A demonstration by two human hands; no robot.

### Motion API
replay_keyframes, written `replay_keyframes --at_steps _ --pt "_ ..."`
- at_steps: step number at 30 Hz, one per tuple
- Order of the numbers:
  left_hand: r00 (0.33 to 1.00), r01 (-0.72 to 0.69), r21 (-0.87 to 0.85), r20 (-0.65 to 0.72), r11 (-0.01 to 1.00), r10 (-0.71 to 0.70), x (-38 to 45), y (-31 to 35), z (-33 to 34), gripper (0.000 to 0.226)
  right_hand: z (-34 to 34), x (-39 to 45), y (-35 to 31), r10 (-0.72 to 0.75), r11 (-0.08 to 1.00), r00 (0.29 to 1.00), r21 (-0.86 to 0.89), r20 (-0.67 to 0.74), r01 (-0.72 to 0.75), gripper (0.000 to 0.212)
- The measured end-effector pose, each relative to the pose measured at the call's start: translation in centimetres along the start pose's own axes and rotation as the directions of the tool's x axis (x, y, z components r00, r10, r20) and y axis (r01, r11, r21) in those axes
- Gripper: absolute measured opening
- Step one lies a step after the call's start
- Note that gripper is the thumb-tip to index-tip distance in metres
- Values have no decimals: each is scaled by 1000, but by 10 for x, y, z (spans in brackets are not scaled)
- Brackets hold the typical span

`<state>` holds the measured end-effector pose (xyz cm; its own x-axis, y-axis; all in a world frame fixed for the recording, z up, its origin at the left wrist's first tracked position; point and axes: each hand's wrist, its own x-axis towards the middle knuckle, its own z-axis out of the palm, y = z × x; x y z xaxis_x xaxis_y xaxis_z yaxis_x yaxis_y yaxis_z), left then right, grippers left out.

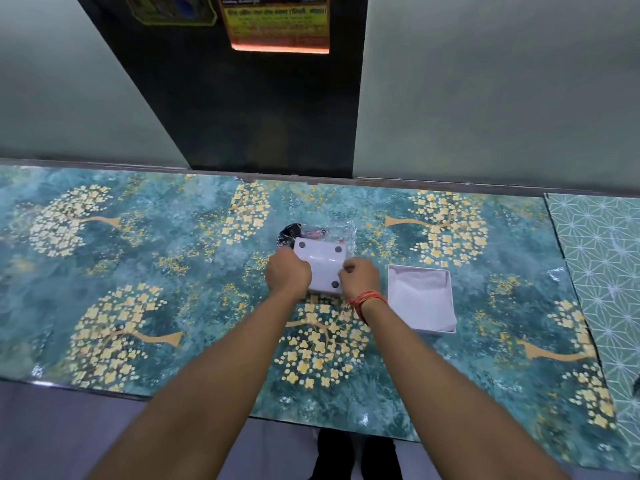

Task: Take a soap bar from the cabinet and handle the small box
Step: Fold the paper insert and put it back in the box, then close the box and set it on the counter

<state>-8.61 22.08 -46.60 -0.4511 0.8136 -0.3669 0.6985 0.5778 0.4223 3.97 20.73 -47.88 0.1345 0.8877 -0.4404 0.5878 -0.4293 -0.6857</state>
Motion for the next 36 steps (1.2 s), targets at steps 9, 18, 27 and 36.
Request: replay_keyframes --at_steps 9,18,27,36 --pt "998 -24 -391 43 920 45 -24 8 4 22 -37 -8 12 54 968 996 250 -68 -35 28" --pt "938 262 -659 345 705 -26 -8 2 -2 32 -37 -5 10 11 986 1000 169 15 -13 44" --pt "925 255 -707 377 660 47 -40 26 4 17 -88 -18 25 60 940 935 336 -351 66 27" --pt "949 -129 -429 206 894 236 -98 54 60 18 -130 -42 104 161 969 925 235 -344 -81 26"
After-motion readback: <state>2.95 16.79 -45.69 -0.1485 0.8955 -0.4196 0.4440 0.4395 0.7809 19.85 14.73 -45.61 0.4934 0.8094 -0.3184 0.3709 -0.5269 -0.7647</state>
